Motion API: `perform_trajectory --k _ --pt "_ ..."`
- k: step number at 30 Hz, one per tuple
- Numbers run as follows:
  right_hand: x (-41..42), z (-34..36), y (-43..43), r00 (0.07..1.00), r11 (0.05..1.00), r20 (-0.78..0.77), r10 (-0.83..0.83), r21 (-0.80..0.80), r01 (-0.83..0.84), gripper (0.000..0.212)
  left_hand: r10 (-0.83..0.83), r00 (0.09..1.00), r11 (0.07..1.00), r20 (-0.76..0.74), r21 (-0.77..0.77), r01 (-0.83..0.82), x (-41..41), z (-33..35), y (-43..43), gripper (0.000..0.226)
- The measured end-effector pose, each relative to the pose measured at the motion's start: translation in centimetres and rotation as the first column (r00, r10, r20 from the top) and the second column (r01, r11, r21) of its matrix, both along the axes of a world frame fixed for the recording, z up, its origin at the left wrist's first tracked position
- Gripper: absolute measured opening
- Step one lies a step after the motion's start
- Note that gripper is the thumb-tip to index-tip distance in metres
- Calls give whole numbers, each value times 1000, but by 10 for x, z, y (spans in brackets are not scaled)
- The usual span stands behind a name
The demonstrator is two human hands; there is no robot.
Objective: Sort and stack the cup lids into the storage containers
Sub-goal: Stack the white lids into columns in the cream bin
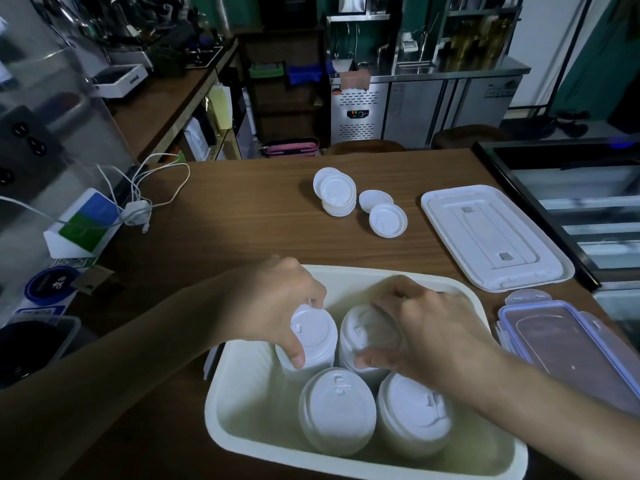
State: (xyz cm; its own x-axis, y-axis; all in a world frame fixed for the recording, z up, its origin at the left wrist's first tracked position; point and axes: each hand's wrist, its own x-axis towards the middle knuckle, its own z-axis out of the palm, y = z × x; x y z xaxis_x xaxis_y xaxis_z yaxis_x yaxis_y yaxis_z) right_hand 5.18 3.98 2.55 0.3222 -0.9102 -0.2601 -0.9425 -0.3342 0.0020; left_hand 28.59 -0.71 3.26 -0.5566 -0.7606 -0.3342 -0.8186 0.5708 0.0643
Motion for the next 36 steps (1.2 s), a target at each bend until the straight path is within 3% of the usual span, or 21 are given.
perform_trajectory --k 8,13,16,18,22,25,28,33,36 --pt "1 3 1 1000 998 6 15 -56 -14 82 1 1000 1000 -3 19 -1 2 -1 -1 74" --pt "-10 13 0 998 988 47 48 -151 -41 93 -33 997 998 -65 45 36 2 14 -7 74" --pt "-21 23 -9 957 985 284 61 -171 -12 90 -65 980 997 -190 -46 57 -2 30 -16 65" --pt "-31 31 -18 865 981 499 49 -188 53 70 -50 928 999 -370 -37 39 -2 39 -27 50" --pt "-50 31 -62 771 972 637 10 -188 143 42 33 859 999 -512 9 -34 -8 38 -69 34" --pt "-63 9 -105 755 972 654 -32 -156 177 52 95 837 995 -539 34 -91 -18 18 -106 33" --pt "-73 -20 -140 767 968 636 -89 -127 218 66 121 836 993 -535 61 -104 -33 -8 -142 47" --pt "-80 -66 -188 814 964 555 -171 -79 256 81 55 887 998 -458 23 -50 -60 -49 -192 70" --pt "-78 -92 -209 819 959 529 -223 -32 282 85 5 911 999 -412 -29 -18 -74 -58 -223 71"
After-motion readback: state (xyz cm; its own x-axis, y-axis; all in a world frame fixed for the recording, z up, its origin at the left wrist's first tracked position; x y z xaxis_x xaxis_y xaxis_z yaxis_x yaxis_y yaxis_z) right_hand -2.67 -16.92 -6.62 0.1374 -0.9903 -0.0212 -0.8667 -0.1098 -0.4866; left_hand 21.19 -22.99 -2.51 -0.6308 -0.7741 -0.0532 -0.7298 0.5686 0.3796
